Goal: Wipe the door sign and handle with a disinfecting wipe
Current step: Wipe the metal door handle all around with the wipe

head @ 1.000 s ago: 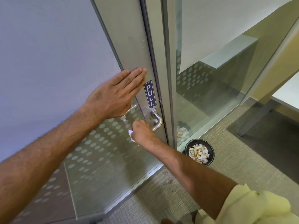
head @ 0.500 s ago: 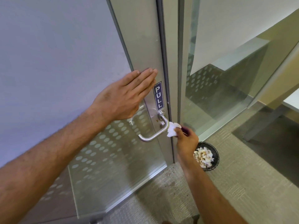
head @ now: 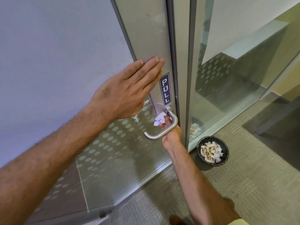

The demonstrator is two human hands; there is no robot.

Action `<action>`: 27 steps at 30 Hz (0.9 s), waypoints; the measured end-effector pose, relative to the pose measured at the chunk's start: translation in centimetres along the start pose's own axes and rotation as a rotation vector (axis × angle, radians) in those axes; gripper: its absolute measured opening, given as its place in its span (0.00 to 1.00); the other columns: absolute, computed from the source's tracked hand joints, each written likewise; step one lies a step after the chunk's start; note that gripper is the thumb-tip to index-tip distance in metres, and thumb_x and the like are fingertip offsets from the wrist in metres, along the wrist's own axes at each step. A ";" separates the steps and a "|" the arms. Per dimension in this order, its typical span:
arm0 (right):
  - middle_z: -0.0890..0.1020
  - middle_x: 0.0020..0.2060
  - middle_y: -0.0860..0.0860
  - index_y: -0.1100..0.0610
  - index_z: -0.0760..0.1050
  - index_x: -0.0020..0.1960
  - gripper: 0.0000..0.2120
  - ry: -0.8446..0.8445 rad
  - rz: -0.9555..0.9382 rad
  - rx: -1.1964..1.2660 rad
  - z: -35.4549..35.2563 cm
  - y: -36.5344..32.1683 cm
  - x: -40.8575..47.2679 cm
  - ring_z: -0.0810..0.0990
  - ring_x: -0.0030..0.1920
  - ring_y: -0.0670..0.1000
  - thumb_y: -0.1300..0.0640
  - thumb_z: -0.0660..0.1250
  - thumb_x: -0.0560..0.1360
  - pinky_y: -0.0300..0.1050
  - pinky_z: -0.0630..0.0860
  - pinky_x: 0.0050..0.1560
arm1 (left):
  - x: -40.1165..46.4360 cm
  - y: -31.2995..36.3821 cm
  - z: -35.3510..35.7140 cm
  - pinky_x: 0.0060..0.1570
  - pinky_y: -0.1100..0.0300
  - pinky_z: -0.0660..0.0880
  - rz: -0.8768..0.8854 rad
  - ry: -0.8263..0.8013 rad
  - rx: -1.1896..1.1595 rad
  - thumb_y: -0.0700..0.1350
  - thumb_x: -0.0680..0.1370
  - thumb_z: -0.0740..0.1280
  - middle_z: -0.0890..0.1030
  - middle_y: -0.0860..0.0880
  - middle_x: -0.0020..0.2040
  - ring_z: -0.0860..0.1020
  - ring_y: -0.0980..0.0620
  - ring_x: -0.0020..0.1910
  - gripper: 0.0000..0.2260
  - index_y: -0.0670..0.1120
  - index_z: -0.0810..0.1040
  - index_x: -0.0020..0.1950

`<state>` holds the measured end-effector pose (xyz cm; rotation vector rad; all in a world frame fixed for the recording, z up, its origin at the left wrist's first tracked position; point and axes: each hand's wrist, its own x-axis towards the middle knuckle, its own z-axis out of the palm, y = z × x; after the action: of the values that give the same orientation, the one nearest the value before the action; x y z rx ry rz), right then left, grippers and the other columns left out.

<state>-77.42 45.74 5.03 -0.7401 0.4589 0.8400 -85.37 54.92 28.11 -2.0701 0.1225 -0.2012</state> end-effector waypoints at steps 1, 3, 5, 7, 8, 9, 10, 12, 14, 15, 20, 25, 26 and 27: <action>0.86 0.34 0.51 0.57 0.84 0.40 0.08 -0.023 0.007 0.008 0.1 0.1 0.1 0.82 0.30 0.48 0.67 0.71 0.73 0.38 0.79 0.31 | 0.0 0.0 0.0 0.83 0.46 0.51 -0.001 0.000 0.005 0.46 0.82 0.44 0.53 0.37 0.85 0.55 0.41 0.84 0.32 0.35 0.52 0.85; 0.85 0.33 0.50 0.54 0.85 0.35 0.14 -0.055 0.017 0.001 0.1 0.2 0.3 0.81 0.28 0.46 0.66 0.69 0.74 0.38 0.77 0.28 | -0.1 0.1 0.0 0.83 0.46 0.51 -0.002 -0.007 0.007 0.46 0.81 0.45 0.52 0.37 0.85 0.55 0.41 0.85 0.32 0.35 0.52 0.85; 0.85 0.32 0.48 0.52 0.85 0.34 0.14 -0.064 0.023 -0.006 0.1 0.2 0.6 0.79 0.27 0.44 0.66 0.69 0.74 0.36 0.75 0.27 | 0.0 0.0 -0.1 0.83 0.46 0.50 0.001 -0.015 0.006 0.46 0.81 0.45 0.51 0.37 0.85 0.54 0.40 0.85 0.32 0.35 0.52 0.85; 0.85 0.32 0.48 0.53 0.84 0.36 0.11 -0.037 0.034 -0.016 0.0 0.3 0.8 0.79 0.27 0.44 0.65 0.70 0.74 0.36 0.75 0.27 | 0.0 0.0 0.0 0.83 0.46 0.49 -0.002 -0.016 0.008 0.46 0.81 0.44 0.51 0.37 0.85 0.54 0.40 0.85 0.32 0.35 0.52 0.85; 0.84 0.32 0.49 0.54 0.83 0.39 0.09 -0.019 0.028 -0.034 -0.1 0.3 0.8 0.79 0.27 0.44 0.65 0.70 0.74 0.36 0.75 0.27 | 0.0 0.0 0.1 0.83 0.45 0.48 -0.003 -0.018 0.012 0.46 0.81 0.44 0.51 0.37 0.85 0.54 0.40 0.85 0.32 0.35 0.52 0.85; 0.84 0.32 0.50 0.56 0.82 0.41 0.06 -0.001 0.013 -0.052 -0.2 0.4 0.9 0.78 0.27 0.45 0.65 0.71 0.73 0.37 0.75 0.26 | 0.0 0.0 0.2 0.83 0.45 0.48 -0.003 -0.021 0.017 0.46 0.81 0.43 0.51 0.37 0.85 0.54 0.40 0.85 0.32 0.35 0.51 0.85; 0.85 0.32 0.51 0.58 0.82 0.42 0.04 0.016 -0.004 -0.068 -0.4 0.5 0.9 0.79 0.27 0.45 0.65 0.71 0.73 0.37 0.75 0.27 | 0.0 0.0 0.2 0.83 0.45 0.47 -0.001 -0.024 0.019 0.46 0.81 0.43 0.51 0.37 0.85 0.53 0.40 0.85 0.32 0.35 0.51 0.85; 0.85 0.33 0.52 0.60 0.81 0.45 0.04 0.045 -0.027 -0.076 -0.9 0.8 0.8 0.80 0.30 0.47 0.67 0.71 0.72 0.38 0.77 0.30 | 0.0 0.0 0.2 0.83 0.45 0.48 0.004 -0.028 0.015 0.46 0.81 0.42 0.51 0.37 0.85 0.53 0.40 0.85 0.32 0.35 0.51 0.85; 0.85 0.37 0.55 0.64 0.80 0.49 0.09 0.111 -0.024 -0.115 -1.3 1.0 0.9 0.82 0.35 0.50 0.72 0.70 0.71 0.41 0.80 0.34 | -0.1 0.0 0.1 0.83 0.46 0.50 0.008 -0.027 0.013 0.46 0.82 0.43 0.50 0.37 0.85 0.53 0.40 0.85 0.32 0.35 0.50 0.85; 0.84 0.38 0.56 0.65 0.79 0.50 0.10 0.149 -0.025 -0.165 -1.4 1.0 1.0 0.82 0.36 0.52 0.73 0.69 0.70 0.42 0.81 0.34 | -0.1 0.0 0.1 0.83 0.46 0.50 0.008 -0.025 0.010 0.47 0.82 0.43 0.50 0.37 0.85 0.53 0.40 0.85 0.32 0.35 0.50 0.85; 0.82 0.36 0.59 0.63 0.75 0.42 0.06 0.318 -0.084 -0.517 -4.3 -1.6 1.4 0.80 0.27 0.51 0.69 0.71 0.72 0.38 0.78 0.23 | -0.1 0.0 0.1 0.83 0.45 0.48 -0.003 -0.030 -0.006 0.48 0.82 0.44 0.48 0.36 0.85 0.52 0.40 0.85 0.33 0.35 0.49 0.85; 0.85 0.43 0.57 0.62 0.82 0.49 0.06 0.079 -0.348 -0.657 -5.7 -7.8 0.3 0.85 0.41 0.55 0.62 0.73 0.72 0.49 0.83 0.39 | -0.1 0.0 0.2 0.83 0.45 0.45 -0.008 -0.036 0.003 0.49 0.82 0.48 0.47 0.36 0.85 0.50 0.40 0.85 0.34 0.35 0.48 0.85; 0.86 0.42 0.55 0.58 0.82 0.49 0.05 -0.013 -0.392 -0.717 -5.1 -8.9 -0.1 0.86 0.41 0.53 0.60 0.73 0.73 0.46 0.82 0.38 | -0.1 0.0 0.2 0.83 0.45 0.45 -0.011 -0.036 0.003 0.50 0.82 0.48 0.46 0.36 0.85 0.49 0.40 0.85 0.35 0.35 0.48 0.85; 0.87 0.41 0.52 0.55 0.83 0.48 0.05 -0.109 -0.418 -0.797 -4.1 -9.7 -0.4 0.86 0.41 0.51 0.59 0.73 0.73 0.44 0.82 0.37 | -0.2 0.0 0.2 0.83 0.45 0.44 -0.015 -0.037 0.005 0.50 0.82 0.49 0.46 0.36 0.85 0.49 0.40 0.85 0.35 0.35 0.47 0.85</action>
<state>-70.22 38.10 6.49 -1.4547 -0.1601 0.6477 -85.50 55.12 27.96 -2.0689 0.0836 -0.1729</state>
